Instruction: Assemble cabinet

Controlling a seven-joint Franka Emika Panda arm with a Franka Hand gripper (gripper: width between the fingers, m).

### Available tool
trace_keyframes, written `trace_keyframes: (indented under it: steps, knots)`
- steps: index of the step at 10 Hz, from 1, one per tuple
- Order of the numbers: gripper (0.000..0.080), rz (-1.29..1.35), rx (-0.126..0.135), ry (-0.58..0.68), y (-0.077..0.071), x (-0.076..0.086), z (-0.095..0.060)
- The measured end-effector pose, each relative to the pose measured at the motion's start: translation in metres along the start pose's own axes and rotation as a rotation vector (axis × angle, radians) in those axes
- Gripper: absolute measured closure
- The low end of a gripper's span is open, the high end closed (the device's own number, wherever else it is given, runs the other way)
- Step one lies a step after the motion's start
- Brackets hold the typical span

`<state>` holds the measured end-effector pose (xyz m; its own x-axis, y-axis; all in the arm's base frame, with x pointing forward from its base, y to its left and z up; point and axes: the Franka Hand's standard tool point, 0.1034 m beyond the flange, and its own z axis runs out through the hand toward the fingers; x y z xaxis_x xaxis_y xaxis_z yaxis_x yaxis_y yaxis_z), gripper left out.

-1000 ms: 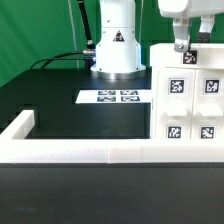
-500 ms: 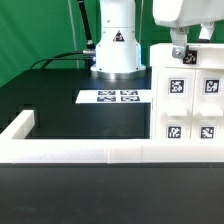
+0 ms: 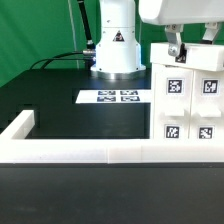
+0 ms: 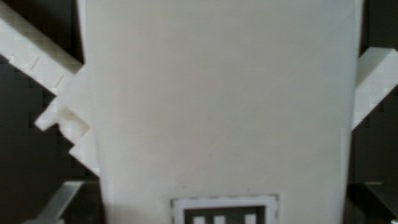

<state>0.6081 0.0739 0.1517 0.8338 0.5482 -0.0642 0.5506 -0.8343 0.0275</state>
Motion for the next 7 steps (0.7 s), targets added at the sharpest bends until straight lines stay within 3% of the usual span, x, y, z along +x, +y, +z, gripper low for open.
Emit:
trace_keyframes:
  steps: [5, 7]
  knots:
    - [0.0239, 0.387, 0.002, 0.003, 0.0018, -0.0006, -0.0006]
    - [0.0239, 0.562, 0.016, 0.008, 0.0012, 0.0002, -0.0007]
